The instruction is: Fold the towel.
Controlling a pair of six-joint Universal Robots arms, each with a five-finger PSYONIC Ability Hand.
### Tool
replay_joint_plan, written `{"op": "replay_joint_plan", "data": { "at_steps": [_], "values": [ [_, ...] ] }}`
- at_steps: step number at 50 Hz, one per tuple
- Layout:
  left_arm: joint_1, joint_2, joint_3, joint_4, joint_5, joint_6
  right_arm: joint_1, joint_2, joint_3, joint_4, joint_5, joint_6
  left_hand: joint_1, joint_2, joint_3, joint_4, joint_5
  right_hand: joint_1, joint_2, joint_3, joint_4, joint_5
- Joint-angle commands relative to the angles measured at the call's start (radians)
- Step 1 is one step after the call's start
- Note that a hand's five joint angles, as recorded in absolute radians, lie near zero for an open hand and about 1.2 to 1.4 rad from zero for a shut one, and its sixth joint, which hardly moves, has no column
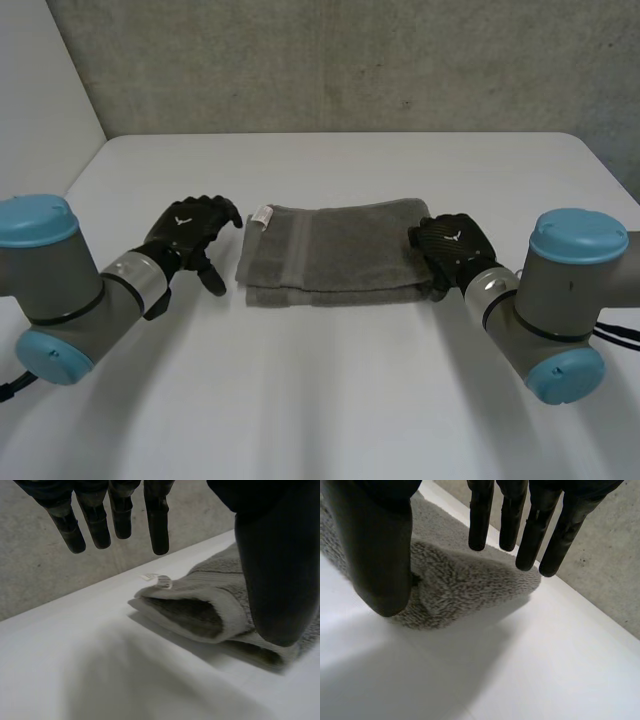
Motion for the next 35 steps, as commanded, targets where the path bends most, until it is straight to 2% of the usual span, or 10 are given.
{"op": "replay_joint_plan", "data": {
  "at_steps": [1, 5, 7, 8, 9, 16, 26, 32, 34, 35],
  "values": [
    [-0.004, -0.003, -0.010, 0.000, -0.002, 0.001, 0.002, 0.014, 0.018, -0.044, -0.056, 0.084, -0.062, -0.059, -0.068, -0.072, -0.045, 0.144, 0.146, 0.143, 0.146, 0.137],
    [-0.004, 0.001, -0.011, -0.002, -0.005, -0.004, 0.003, 0.031, 0.023, -0.078, -0.059, 0.073, -0.065, -0.061, -0.071, -0.074, -0.048, 0.265, 0.267, 0.264, 0.267, 0.257],
    [-0.004, 0.004, -0.013, -0.002, -0.005, -0.004, 0.002, 0.049, 0.018, -0.095, -0.057, 0.068, -0.068, -0.064, -0.074, -0.077, -0.051, 0.627, 0.629, 0.626, 0.628, 0.619],
    [-0.004, 0.007, -0.014, -0.002, -0.007, -0.005, 0.002, 0.049, 0.018, -0.095, -0.057, 0.068, -0.068, -0.064, -0.074, -0.077, -0.051, 0.629, 0.631, 0.628, 0.631, 0.621],
    [-0.004, 0.007, -0.014, -0.002, -0.007, -0.005, 0.002, 0.051, 0.015, -0.097, -0.056, 0.062, -0.068, -0.064, -0.074, -0.077, -0.051, 0.878, 0.880, 0.877, 0.880, 0.870],
    [-0.001, 0.034, -0.034, 0.000, -0.004, -0.005, -0.072, 0.008, 0.067, -0.041, -0.060, -0.031, -0.068, -0.064, -0.074, -0.077, -0.051, 0.881, 0.882, 0.880, 0.882, 0.873],
    [0.013, 0.086, -0.022, -0.011, -0.007, -0.010, -0.218, -0.190, 0.152, 0.187, -0.056, -0.428, -0.068, -0.064, -0.074, -0.077, -0.051, 0.881, 0.882, 0.880, 0.882, 0.873],
    [0.000, 0.162, 0.024, -0.015, -0.010, -0.079, -0.162, -0.216, 0.110, 0.219, -0.051, -0.489, -0.068, -0.064, -0.074, -0.077, -0.051, 0.881, 0.882, 0.880, 0.882, 0.873],
    [-0.001, 0.181, 0.039, -0.015, -0.011, -0.109, -0.002, -0.215, 0.055, 0.219, -0.054, -0.425, -0.065, -0.062, -0.071, -0.075, -0.048, 0.881, 0.882, 0.880, 0.882, 0.873],
    [-0.001, 0.193, 0.055, -0.014, -0.011, -0.147, -0.001, -0.215, 0.055, 0.219, -0.054, -0.424, -0.065, -0.061, -0.071, -0.074, -0.048, 0.881, 0.882, 0.880, 0.882, 0.873]
  ]
}}
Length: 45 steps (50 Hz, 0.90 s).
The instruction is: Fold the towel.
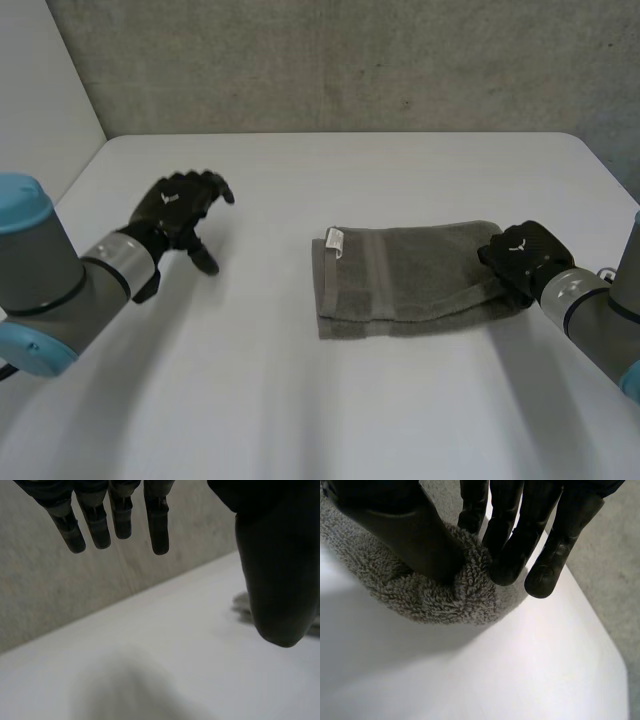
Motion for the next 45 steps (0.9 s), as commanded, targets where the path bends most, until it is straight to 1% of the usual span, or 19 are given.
{"op": "replay_joint_plan", "data": {
  "at_steps": [1, 2, 4, 5, 7, 11, 12, 13, 14, 15, 17, 21, 23, 24, 26, 28, 34, 37, 45],
  "values": [
    [-0.011, 0.080, 0.061, -0.002, -0.003, -0.114, 0.268, -0.001, -0.107, 0.011, -0.003, 0.071, -0.062, -0.061, -0.071, -0.071, -0.048, 0.075, 0.075, 0.050, 0.053, 0.066],
    [-0.014, 0.086, 0.074, -0.002, -0.003, -0.151, 0.268, -0.001, -0.107, 0.011, -0.003, 0.072, -0.062, -0.061, -0.071, -0.071, -0.048, 0.075, 0.075, 0.050, 0.053, 0.066],
    [-0.017, 0.088, 0.085, -0.002, -0.005, -0.188, 0.409, 0.051, -0.134, -0.012, -0.001, 0.105, -0.059, -0.058, -0.068, -0.068, -0.045, 0.075, 0.075, 0.050, 0.053, 0.066],
    [-0.027, 0.088, 0.097, -0.003, -0.008, -0.218, 0.409, 0.051, -0.134, -0.012, -0.001, 0.105, -0.056, -0.055, -0.065, -0.065, -0.042, 0.075, 0.075, 0.050, 0.053, 0.066],
    [-0.041, 0.088, 0.107, -0.003, -0.017, -0.243, 0.507, 0.093, -0.131, -0.052, 0.005, 0.107, -0.056, -0.055, -0.065, -0.065, -0.042, 0.075, 0.075, 0.050, 0.053, 0.066],
    [-0.067, 0.089, 0.125, -0.005, -0.048, -0.275, 0.561, 0.111, -0.108, -0.072, 0.003, 0.113, -0.059, -0.058, -0.068, -0.068, -0.045, 0.064, 0.064, 0.039, 0.042, 0.056],
    [-0.075, 0.089, 0.130, -0.005, -0.060, -0.283, 0.567, 0.113, -0.095, -0.076, 0.002, 0.121, -0.059, -0.058, -0.068, -0.068, -0.045, -0.264, -0.264, -0.289, -0.287, -0.273],
    [-0.083, 0.089, 0.131, -0.005, -0.069, -0.286, 0.567, 0.113, -0.095, -0.076, 0.002, 0.121, -0.059, -0.058, -0.068, -0.068, -0.045, -0.267, -0.267, -0.293, -0.290, -0.276],
    [-0.083, 0.089, 0.131, -0.005, -0.069, -0.286, 0.564, 0.107, -0.081, -0.087, 0.002, 0.127, -0.059, -0.058, -0.068, -0.068, -0.045, -0.762, -0.761, -0.787, -0.784, -0.770],
    [-0.093, 0.088, 0.130, -0.005, -0.072, -0.286, 0.563, 0.093, -0.067, -0.104, 0.003, 0.137, -0.059, -0.058, -0.068, -0.068, -0.045, -1.089, -1.089, -1.114, -1.112, -1.098],
    [-0.107, 0.083, 0.130, -0.005, -0.072, -0.286, 0.558, 0.084, -0.061, -0.118, 0.012, 0.154, -0.059, -0.058, -0.068, -0.068, -0.045, -1.147, -1.147, -1.172, -1.169, -1.155],
    [-0.132, 0.062, 0.131, 0.000, -0.074, -0.285, 0.544, 0.056, -0.058, -0.122, 0.025, 0.205, -0.059, -0.058, -0.068, -0.068, -0.045, -1.147, -1.147, -1.172, -1.169, -1.155],
    [-0.136, 0.049, 0.131, 0.000, -0.074, -0.286, 0.482, 0.026, -0.053, -0.127, 0.029, 0.281, -0.059, -0.058, -0.068, -0.068, -0.045, -1.147, -1.147, -1.172, -1.169, -1.155],
    [-0.141, 0.033, 0.133, 0.000, -0.074, -0.288, 0.481, 0.025, -0.053, -0.127, 0.029, 0.282, -0.059, -0.058, -0.068, -0.068, -0.045, -1.147, -1.147, -1.172, -1.169, -1.155],
    [-0.150, 0.020, 0.133, 0.000, -0.074, -0.288, 0.422, -0.016, -0.042, -0.130, 0.029, 0.381, -0.059, -0.058, -0.068, -0.068, -0.045, -1.147, -1.147, -1.172, -1.169, -1.155],
    [-0.162, 0.011, 0.133, 0.000, -0.074, -0.292, 0.399, -0.034, -0.042, -0.132, 0.031, 0.430, -0.059, -0.058, -0.068, -0.068, -0.045, -1.147, -1.147, -1.172, -1.169, -1.155],
    [-0.207, -0.030, 0.111, -0.002, -0.075, -0.349, 0.311, -0.035, -0.052, -0.132, 0.042, 0.613, -0.059, -0.058, -0.068, -0.068, -0.045, -1.147, -1.147, -1.172, -1.169, -1.155],
    [-0.238, -0.059, 0.102, -0.002, -0.077, -0.381, 0.293, -0.006, -0.059, -0.132, 0.043, 0.660, -0.056, -0.055, -0.065, -0.065, -0.042, -1.147, -1.147, -1.172, -1.169, -1.155],
    [-0.287, -0.119, 0.113, 0.004, -0.100, -0.398, 0.270, 0.076, -0.096, -0.130, 0.051, 0.679, -0.053, -0.052, -0.062, -0.062, -0.039, -1.147, -1.147, -1.172, -1.169, -1.155]
  ]
}}
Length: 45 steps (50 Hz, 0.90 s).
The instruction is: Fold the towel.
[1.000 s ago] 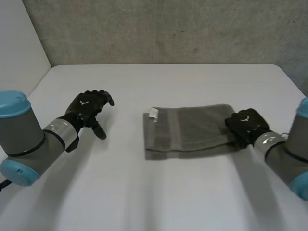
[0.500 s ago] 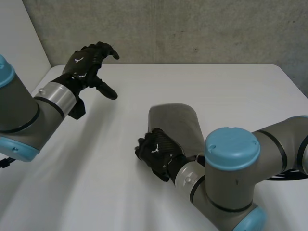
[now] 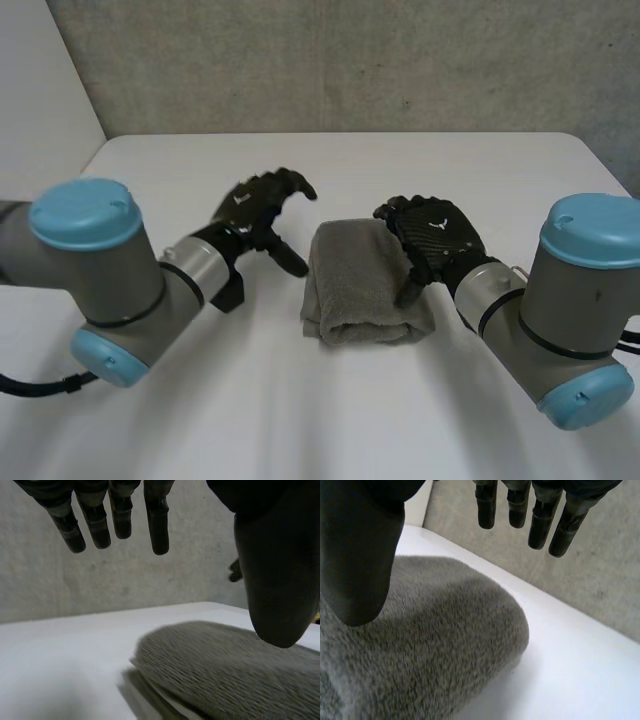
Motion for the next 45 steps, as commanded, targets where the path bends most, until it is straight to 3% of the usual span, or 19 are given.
{"op": "replay_joint_plan", "data": {
  "at_steps": [1, 12, 29, 34, 45],
  "values": [
    [-0.046, -0.062, 0.015, 0.007, -0.023, -0.016, -0.020, 0.069, -0.032, 0.001, 0.005, 0.013, -0.053, -0.052, -0.062, -0.062, -0.039, -0.054, -0.070, -0.070, -0.085, -0.059],
    [-0.104, -0.162, 0.080, 0.007, -0.020, -0.017, -0.066, 0.125, -0.064, 0.013, 0.005, 0.058, -0.050, -0.049, -0.059, -0.059, -0.036, -0.054, -0.070, -0.070, -0.085, -0.059],
    [-0.108, -0.203, 0.084, -0.002, -0.034, -0.007, -0.060, 0.142, -0.069, 0.015, 0.000, 0.090, -0.053, -0.052, -0.062, -0.062, -0.039, -0.054, -0.070, -0.070, -0.085, -0.059],
    [-0.101, -0.168, 0.083, -0.005, -0.054, -0.003, -0.052, 0.091, -0.069, 0.026, 0.002, 0.091, -0.059, -0.058, -0.068, -0.068, -0.045, -0.054, -0.070, -0.070, -0.085, -0.059],
    [-0.022, 0.088, 0.073, -0.045, -0.060, 0.006, -0.055, -0.095, -0.111, 0.124, 0.045, 0.091, -0.053, -0.052, -0.062, -0.062, -0.039, -0.054, -0.070, -0.070, -0.085, -0.059]
  ]
}}
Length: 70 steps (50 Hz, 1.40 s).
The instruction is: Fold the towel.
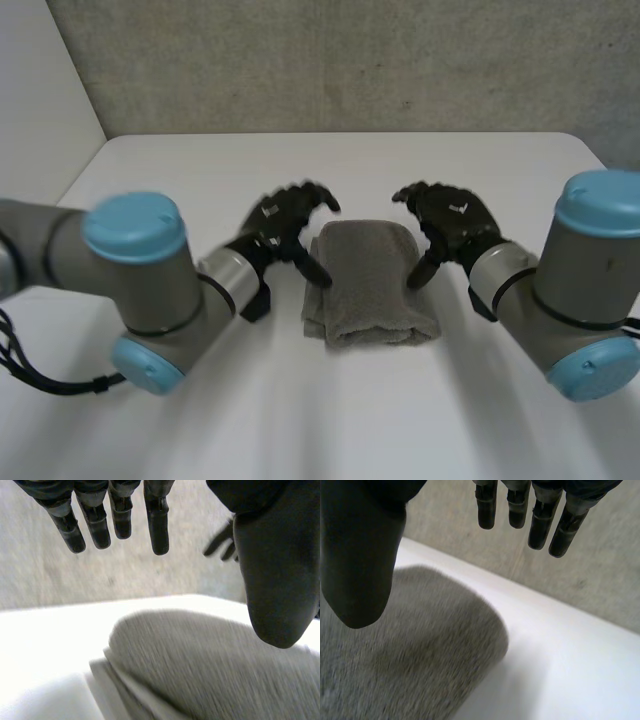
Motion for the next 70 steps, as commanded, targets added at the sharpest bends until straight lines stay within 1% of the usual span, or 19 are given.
{"op": "replay_joint_plan", "data": {
  "at_steps": [1, 2, 4, 8, 11, 13, 14, 16, 24, 38, 56, 60, 62, 63, 64, 66, 67, 69, 70],
  "values": [
    [0.070, 0.189, 0.013, -0.064, 0.004, 0.014, -0.002, -0.139, -0.051, 0.096, 0.067, -0.001, -0.053, -0.052, -0.062, -0.062, -0.039, -0.053, -0.070, -0.070, -0.085, -0.059],
    [0.082, 0.233, 0.022, -0.102, 0.004, 0.029, -0.002, -0.139, -0.051, 0.096, 0.068, -0.001, -0.053, -0.052, -0.062, -0.062, -0.039, -0.053, -0.070, -0.070, -0.085, -0.059],
    [0.091, 0.276, 0.034, -0.143, 0.002, 0.056, -0.004, -0.205, -0.080, 0.140, 0.127, -0.001, -0.056, -0.055, -0.065, -0.065, -0.042, -0.053, -0.070, -0.070, -0.085, -0.059],
    [0.111, 0.381, 0.053, -0.263, -0.013, 0.122, -0.007, -0.265, -0.097, 0.158, 0.156, 0.002, -0.065, -0.064, -0.074, -0.074, -0.051, -0.053, -0.070, -0.070, -0.085, -0.059],
    [0.123, 0.404, 0.056, -0.297, -0.030, 0.133, -0.010, -0.316, -0.099, 0.162, 0.164, 0.002, -0.065, -0.064, -0.074, -0.074, -0.051, -0.053, -0.070, -0.070, -0.085, -0.059],
    [0.142, 0.433, 0.064, -0.346, -0.084, 0.135, -0.010, -0.333, -0.097, 0.165, 0.167, 0.002, -0.065, -0.064, -0.074, -0.074, -0.051, -0.053, -0.070, -0.070, -0.085, -0.059],
    [0.142, 0.433, 0.064, -0.346, -0.084, 0.135, -0.010, -0.343, -0.096, 0.173, 0.169, 0.002, -0.065, -0.064, -0.074, -0.074, -0.051, -0.053, -0.070, -0.070, -0.085, -0.059],
    [0.142, 0.456, 0.077, -0.385, -0.145, 0.138, -0.010, -0.351, -0.097, 0.184, 0.172, 0.004, -0.065, -0.064, -0.074, -0.074, -0.051, -0.053, -0.070, -0.070, -0.085, -0.059],
    [0.133, 0.466, 0.102, -0.474, -0.190, 0.136, -0.008, -0.369, -0.104, 0.211, 0.203, 0.004, -0.065, -0.064, -0.074, -0.074, -0.051, -0.053, -0.070, -0.070, -0.085, -0.059],
    [0.131, 0.452, 0.107, -0.497, -0.193, 0.136, -0.005, -0.365, -0.104, 0.210, 0.232, 0.002, -0.065, -0.064, -0.074, -0.074, -0.051, -0.053, -0.070, -0.070, -0.085, -0.059],
    [0.142, 0.461, 0.113, -0.495, -0.188, 0.126, 0.004, -0.356, -0.093, 0.207, 0.226, 0.004, -0.065, -0.064, -0.074, -0.074, -0.051, -0.053, -0.070, -0.070, -0.085, -0.059],
    [0.143, 0.461, 0.114, -0.495, -0.187, 0.124, 0.005, -0.348, -0.087, 0.204, 0.207, -0.001, -0.065, -0.064, -0.074, -0.074, -0.051, -0.053, -0.070, -0.070, -0.085, -0.059],
    [0.145, 0.461, 0.114, -0.494, -0.187, 0.124, 0.005, -0.336, -0.088, 0.199, 0.186, -0.009, -0.065, -0.064, -0.074, -0.074, -0.051, -0.053, -0.070, -0.070, -0.085, -0.059],
    [0.145, 0.461, 0.114, -0.492, -0.182, 0.126, 0.005, -0.311, -0.097, 0.204, 0.149, -0.025, -0.065, -0.064, -0.074, -0.074, -0.051, -0.053, -0.070, -0.070, -0.085, -0.059],
    [0.146, 0.461, 0.119, -0.492, -0.182, 0.127, 0.005, -0.311, -0.097, 0.204, 0.149, -0.026, -0.065, -0.064, -0.074, -0.074, -0.051, -0.053, -0.070, -0.070, -0.085, -0.059],
    [0.146, 0.461, 0.126, -0.491, -0.181, 0.130, 0.009, -0.249, -0.105, 0.233, 0.039, -0.099, -0.065, -0.064, -0.074, -0.074, -0.051, -0.053, -0.070, -0.070, -0.085, -0.059],
    [0.146, 0.461, 0.136, -0.488, -0.181, 0.135, 0.009, -0.248, -0.105, 0.233, 0.038, -0.099, -0.065, -0.064, -0.074, -0.074, -0.051, -0.053, -0.070, -0.070, -0.085, -0.059],
    [0.146, 0.456, 0.145, -0.484, -0.181, 0.138, 0.012, -0.190, -0.107, 0.260, -0.064, -0.195, -0.065, -0.064, -0.074, -0.074, -0.051, -0.053, -0.070, -0.070, -0.085, -0.059],
    [0.146, 0.456, 0.145, -0.484, -0.181, 0.138, 0.012, -0.190, -0.107, 0.260, -0.064, -0.196, -0.065, -0.064, -0.074, -0.074, -0.051, -0.053, -0.070, -0.070, -0.085, -0.059]
  ]
}}
